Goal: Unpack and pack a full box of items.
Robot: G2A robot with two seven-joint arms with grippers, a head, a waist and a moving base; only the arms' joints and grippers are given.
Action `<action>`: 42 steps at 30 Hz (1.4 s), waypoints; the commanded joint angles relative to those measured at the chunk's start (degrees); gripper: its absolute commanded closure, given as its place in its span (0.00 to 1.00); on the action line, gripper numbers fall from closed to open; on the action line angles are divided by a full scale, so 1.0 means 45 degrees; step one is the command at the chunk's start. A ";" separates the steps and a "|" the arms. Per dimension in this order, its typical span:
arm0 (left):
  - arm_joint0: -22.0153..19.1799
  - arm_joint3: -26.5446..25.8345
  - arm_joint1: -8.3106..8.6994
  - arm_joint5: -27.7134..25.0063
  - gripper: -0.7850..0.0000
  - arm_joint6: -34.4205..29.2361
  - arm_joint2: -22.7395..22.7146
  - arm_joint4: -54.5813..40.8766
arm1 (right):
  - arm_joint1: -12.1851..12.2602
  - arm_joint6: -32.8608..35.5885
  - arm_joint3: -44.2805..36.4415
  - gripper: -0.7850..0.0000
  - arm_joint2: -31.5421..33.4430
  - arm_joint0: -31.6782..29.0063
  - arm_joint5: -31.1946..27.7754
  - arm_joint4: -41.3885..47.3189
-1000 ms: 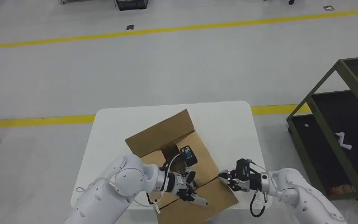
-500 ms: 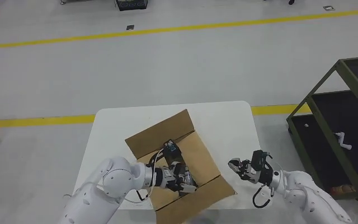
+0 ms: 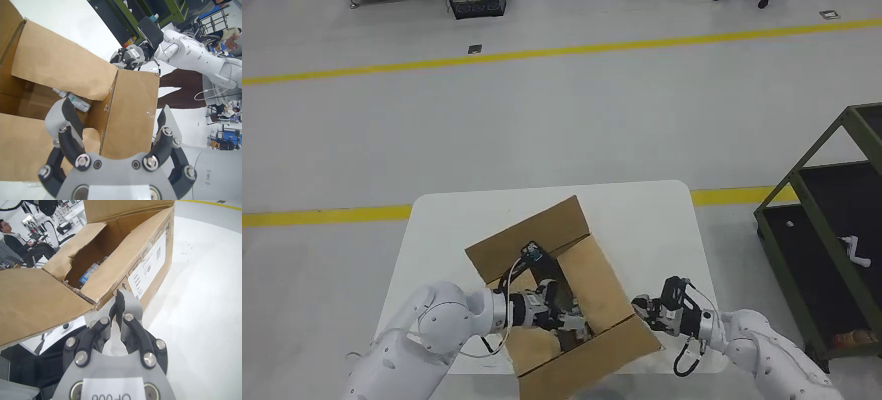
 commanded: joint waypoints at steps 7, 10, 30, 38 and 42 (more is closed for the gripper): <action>0.0296 0.0008 0.0104 0.0413 0.00 0.0418 -0.0563 0.0016 | -0.0470 -0.0155 0.0410 1.00 -0.1154 0.0642 -0.0521 -0.0351; 0.0502 -0.0008 0.0170 0.0756 0.00 0.0591 -0.0945 0.0121 | -0.0655 -0.0102 0.0470 1.00 -0.1600 0.0880 -0.0636 -0.0604; 0.1804 -0.0393 0.0304 0.5308 0.00 0.1884 -0.0215 0.8690 | -0.0133 -0.0898 -0.0817 1.00 0.1203 0.0101 0.1193 -0.1702; 0.1586 -0.0380 0.0156 0.5344 0.00 0.1484 0.0402 0.8837 | -0.0038 -0.0984 -0.1189 1.00 0.1699 -0.0136 0.0523 -0.1804; 0.1586 -0.0380 0.0156 0.5344 0.00 0.1484 0.0402 0.8837 | -0.0021 -0.1155 -0.1084 1.00 0.1892 -0.0097 0.0143 -0.1776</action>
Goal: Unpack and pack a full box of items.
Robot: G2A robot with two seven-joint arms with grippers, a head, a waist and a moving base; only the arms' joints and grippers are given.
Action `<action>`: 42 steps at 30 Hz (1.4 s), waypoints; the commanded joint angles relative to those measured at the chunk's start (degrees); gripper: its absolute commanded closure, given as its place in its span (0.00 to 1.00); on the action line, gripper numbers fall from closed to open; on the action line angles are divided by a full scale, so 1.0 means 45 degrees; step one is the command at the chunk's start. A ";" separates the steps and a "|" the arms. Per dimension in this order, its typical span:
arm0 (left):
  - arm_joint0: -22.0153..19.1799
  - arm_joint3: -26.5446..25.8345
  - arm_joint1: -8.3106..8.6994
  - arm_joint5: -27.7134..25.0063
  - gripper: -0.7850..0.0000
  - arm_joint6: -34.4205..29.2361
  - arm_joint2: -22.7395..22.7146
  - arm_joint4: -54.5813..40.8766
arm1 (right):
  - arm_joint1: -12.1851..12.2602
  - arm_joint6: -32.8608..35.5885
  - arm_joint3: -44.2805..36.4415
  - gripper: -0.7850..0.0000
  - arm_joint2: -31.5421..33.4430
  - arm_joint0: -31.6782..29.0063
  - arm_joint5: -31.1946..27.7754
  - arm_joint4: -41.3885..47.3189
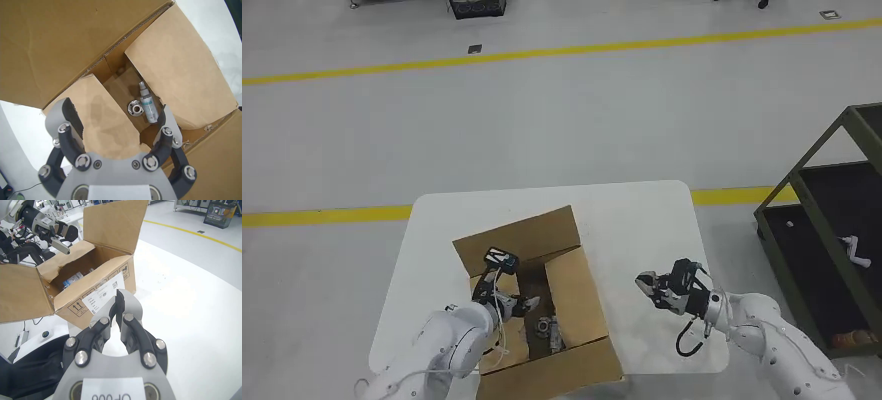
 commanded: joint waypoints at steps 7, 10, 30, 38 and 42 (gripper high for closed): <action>0.0088 -0.0016 -0.0015 -0.0089 0.00 0.0304 0.0027 0.0179 | -0.0003 -0.0528 0.0446 1.00 0.0247 0.0118 -0.0517 -0.0228; 0.0060 -0.0091 -0.0026 -0.0136 0.00 0.0081 0.0333 0.1415 | -0.0023 -0.0764 0.0691 1.00 0.0250 0.0188 -0.0729 -0.0371; -0.1052 0.1257 -0.1122 0.1639 0.00 -0.3024 0.3765 0.6558 | -0.0116 -0.2704 0.1838 1.00 0.0078 0.0428 -0.2040 -0.1768; -0.1314 0.1947 -0.1453 0.1586 0.00 -0.3297 0.4164 0.8425 | -0.0044 -0.3320 0.1994 1.00 0.0154 0.0207 -0.2040 -0.2081; -0.1255 0.2104 -0.1555 0.1340 0.00 -0.3479 0.4257 0.9503 | -0.0019 -0.3459 0.1991 1.00 0.0178 0.0115 -0.2040 -0.2115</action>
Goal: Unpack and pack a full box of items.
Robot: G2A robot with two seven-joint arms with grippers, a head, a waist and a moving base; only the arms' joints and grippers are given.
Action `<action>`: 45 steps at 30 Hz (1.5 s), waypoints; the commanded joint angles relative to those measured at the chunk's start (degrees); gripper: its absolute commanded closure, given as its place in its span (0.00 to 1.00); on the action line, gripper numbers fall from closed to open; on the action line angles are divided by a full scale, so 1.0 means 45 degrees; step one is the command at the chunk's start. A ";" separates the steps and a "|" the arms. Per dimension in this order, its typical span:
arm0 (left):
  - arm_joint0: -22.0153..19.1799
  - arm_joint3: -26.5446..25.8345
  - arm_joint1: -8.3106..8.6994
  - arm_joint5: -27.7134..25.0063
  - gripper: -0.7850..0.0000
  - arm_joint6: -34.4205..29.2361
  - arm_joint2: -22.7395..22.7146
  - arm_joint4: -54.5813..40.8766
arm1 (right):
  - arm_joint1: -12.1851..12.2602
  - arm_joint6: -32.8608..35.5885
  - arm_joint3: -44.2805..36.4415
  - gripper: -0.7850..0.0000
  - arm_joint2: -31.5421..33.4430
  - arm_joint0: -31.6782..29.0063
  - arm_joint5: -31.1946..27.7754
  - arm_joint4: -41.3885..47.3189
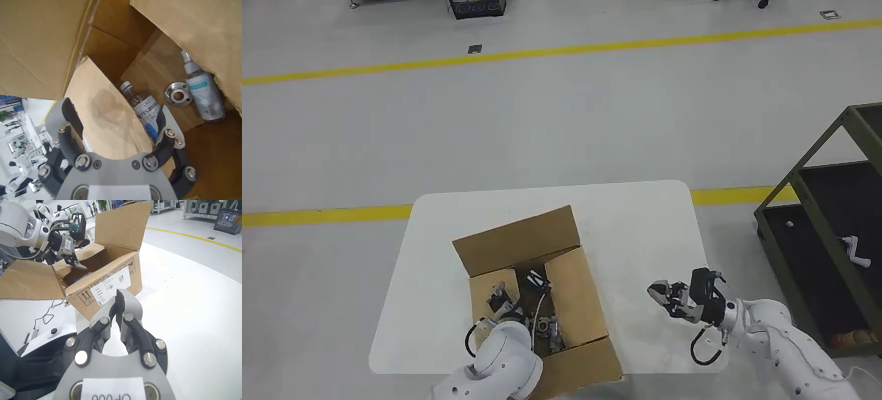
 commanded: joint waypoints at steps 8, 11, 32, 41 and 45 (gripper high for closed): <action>0.0230 0.0320 -0.0224 -0.0221 0.32 -0.0086 -0.0273 0.1110 | 0.0007 -0.0100 -0.0079 1.00 -0.0044 -0.0084 0.0000 -0.0047; 0.0362 0.0381 -0.0298 -0.0330 0.59 -0.0057 -0.0341 0.1395 | 0.0003 -0.0121 -0.0059 1.00 -0.0051 -0.0097 0.0000 -0.0029; 0.0827 0.0235 -0.0823 -0.0702 1.00 0.0181 -0.1163 0.2890 | 0.0047 -0.0151 0.0032 1.00 0.0035 -0.0150 0.0000 0.0134; 0.1552 -0.1583 -0.0979 -0.0765 1.00 0.0544 -0.2154 0.1132 | 0.0091 0.0021 -0.0116 1.00 0.0270 -0.0281 0.0000 0.0192; 0.1987 -0.2566 -0.1018 -0.0771 1.00 0.0805 -0.2740 -0.0145 | 0.0108 0.0202 -0.0172 1.00 0.0411 -0.0305 0.0000 0.0316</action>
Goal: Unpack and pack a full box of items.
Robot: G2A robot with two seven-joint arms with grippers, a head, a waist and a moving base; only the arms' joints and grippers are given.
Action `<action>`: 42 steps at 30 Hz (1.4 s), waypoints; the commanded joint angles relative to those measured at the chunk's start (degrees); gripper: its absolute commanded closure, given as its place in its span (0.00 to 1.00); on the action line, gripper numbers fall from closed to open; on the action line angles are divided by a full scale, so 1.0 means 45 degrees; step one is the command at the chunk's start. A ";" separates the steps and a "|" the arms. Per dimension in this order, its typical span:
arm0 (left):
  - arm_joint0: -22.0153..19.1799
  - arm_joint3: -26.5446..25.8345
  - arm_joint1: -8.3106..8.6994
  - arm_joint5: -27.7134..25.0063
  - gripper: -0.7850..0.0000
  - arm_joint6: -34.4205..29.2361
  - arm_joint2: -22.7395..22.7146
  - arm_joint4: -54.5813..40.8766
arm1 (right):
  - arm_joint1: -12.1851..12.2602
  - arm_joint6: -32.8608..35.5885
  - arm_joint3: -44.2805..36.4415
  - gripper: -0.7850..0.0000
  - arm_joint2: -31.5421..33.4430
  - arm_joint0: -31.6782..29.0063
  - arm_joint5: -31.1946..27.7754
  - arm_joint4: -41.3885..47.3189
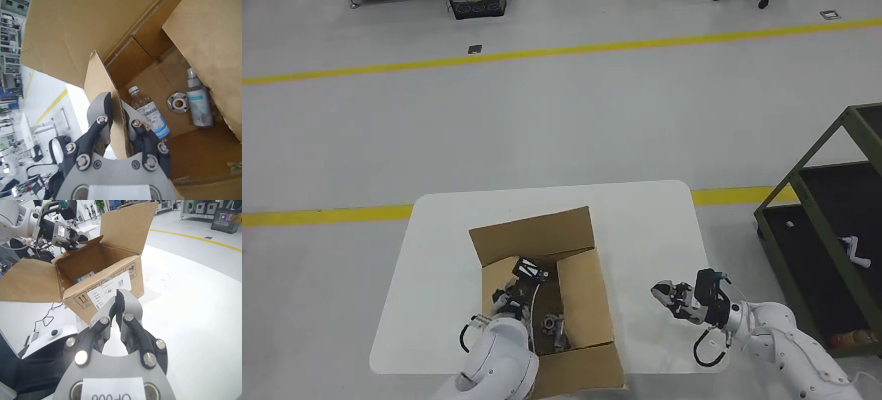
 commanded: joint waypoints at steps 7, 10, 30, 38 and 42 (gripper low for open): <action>0.0659 -0.1484 0.0002 -0.1023 1.00 0.0861 -0.0844 -0.1638 | -0.0008 0.0648 0.0093 1.00 0.0143 0.0001 0.0044 0.0331; 0.0771 -0.1593 -0.0010 -0.1139 0.75 0.0957 -0.1182 -0.2114 | -0.0047 0.0931 0.0160 1.00 0.0069 0.0052 0.0088 0.0485; 0.0832 -0.1248 0.0122 -0.2053 0.00 0.1450 -0.3882 -0.1549 | -0.0376 0.2372 -0.0012 1.00 -0.0543 0.0286 0.0809 0.1424; 0.0964 -0.0314 0.0240 -0.2352 0.00 0.2049 -0.4806 0.0486 | -0.0539 0.3112 0.0082 1.00 -0.0830 0.0405 0.1261 0.2035; 0.0924 0.0214 0.0215 -0.2500 0.00 0.2356 -0.5019 0.0291 | -0.0643 0.3394 0.0184 1.00 -0.1053 0.0525 0.1447 0.2215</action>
